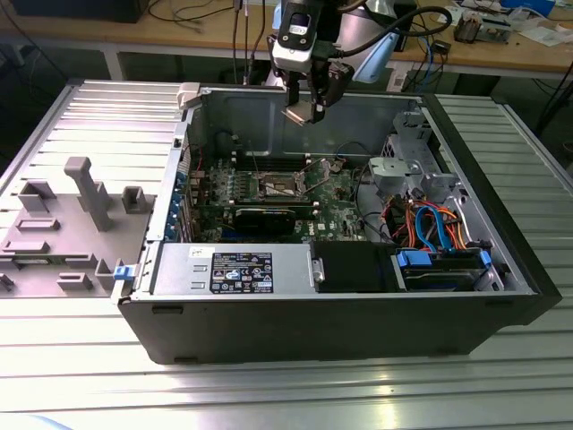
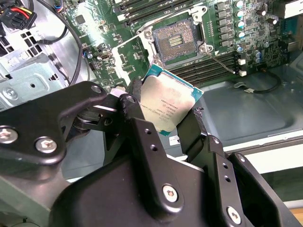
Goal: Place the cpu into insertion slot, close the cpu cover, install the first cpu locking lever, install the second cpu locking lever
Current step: 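Place the cpu into insertion slot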
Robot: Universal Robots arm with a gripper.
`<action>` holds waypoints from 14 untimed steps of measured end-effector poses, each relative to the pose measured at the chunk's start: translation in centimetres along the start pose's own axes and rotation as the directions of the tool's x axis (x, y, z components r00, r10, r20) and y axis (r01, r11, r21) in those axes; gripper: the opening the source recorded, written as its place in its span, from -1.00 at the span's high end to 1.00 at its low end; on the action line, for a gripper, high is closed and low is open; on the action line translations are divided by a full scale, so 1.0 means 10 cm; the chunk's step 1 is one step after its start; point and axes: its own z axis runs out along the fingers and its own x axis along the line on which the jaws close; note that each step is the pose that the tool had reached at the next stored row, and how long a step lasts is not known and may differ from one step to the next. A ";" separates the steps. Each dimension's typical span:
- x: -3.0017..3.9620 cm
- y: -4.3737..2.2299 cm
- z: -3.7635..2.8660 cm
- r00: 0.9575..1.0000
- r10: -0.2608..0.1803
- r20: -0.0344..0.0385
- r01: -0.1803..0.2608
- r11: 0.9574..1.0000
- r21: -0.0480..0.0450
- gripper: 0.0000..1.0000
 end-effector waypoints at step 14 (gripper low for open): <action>0.000 0.000 0.001 0.999 0.033 0.003 -0.033 0.999 -0.001 -0.08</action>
